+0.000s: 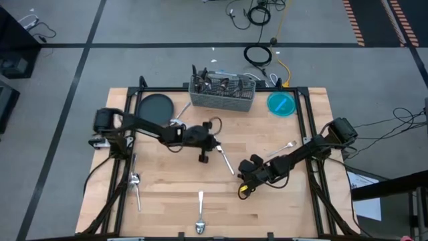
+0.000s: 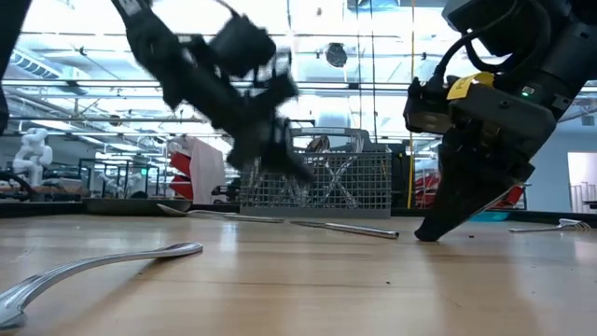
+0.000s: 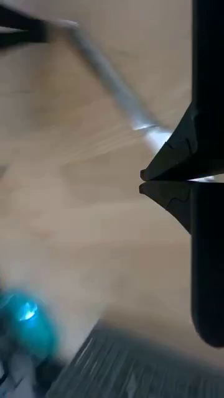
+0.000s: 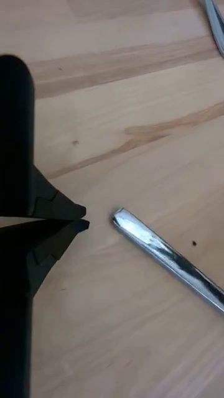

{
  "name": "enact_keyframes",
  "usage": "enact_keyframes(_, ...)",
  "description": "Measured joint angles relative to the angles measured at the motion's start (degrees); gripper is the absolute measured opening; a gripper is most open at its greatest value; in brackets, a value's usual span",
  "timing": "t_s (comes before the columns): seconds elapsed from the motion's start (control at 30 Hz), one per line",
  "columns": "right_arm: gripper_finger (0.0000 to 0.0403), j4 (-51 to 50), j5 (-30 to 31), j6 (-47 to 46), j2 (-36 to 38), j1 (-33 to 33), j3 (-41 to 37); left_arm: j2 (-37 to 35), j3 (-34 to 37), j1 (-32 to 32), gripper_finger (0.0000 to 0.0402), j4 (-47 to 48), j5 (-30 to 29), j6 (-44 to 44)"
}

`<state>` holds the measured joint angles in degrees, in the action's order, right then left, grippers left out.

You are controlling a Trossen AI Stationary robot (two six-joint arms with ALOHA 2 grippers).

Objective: Sort silverware
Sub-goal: Put the knife into the silverware basket

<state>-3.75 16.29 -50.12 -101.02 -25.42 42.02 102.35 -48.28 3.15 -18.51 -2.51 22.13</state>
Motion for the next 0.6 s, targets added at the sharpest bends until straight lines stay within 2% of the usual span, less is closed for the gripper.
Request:
enact_keyframes(0.17, 0.0, -2.8, 5.1, -2.5, 3.6, -0.7, 0.8, -4.3, 0.0, 1.6, 0.0002, 6.2, -0.3, -5.6)
enact_keyframes(0.33, 0.0, -1.5, 12.8, 0.6, 5.7, 0.1, 7.0, -5.6, -0.1, 1.5, 0.0002, 5.1, -7.3, -6.2)
enact_keyframes(0.47, 0.0, -1.5, 12.6, 9.5, 4.9, 1.4, 12.6, -5.5, -0.2, 2.8, 0.0005, 5.5, -7.9, -6.3)
enact_keyframes(0.6, 0.0, -2.3, 12.8, 9.8, 4.4, 2.5, 11.9, -5.5, -0.2, 3.3, 0.0006, 7.7, -8.0, -6.5)
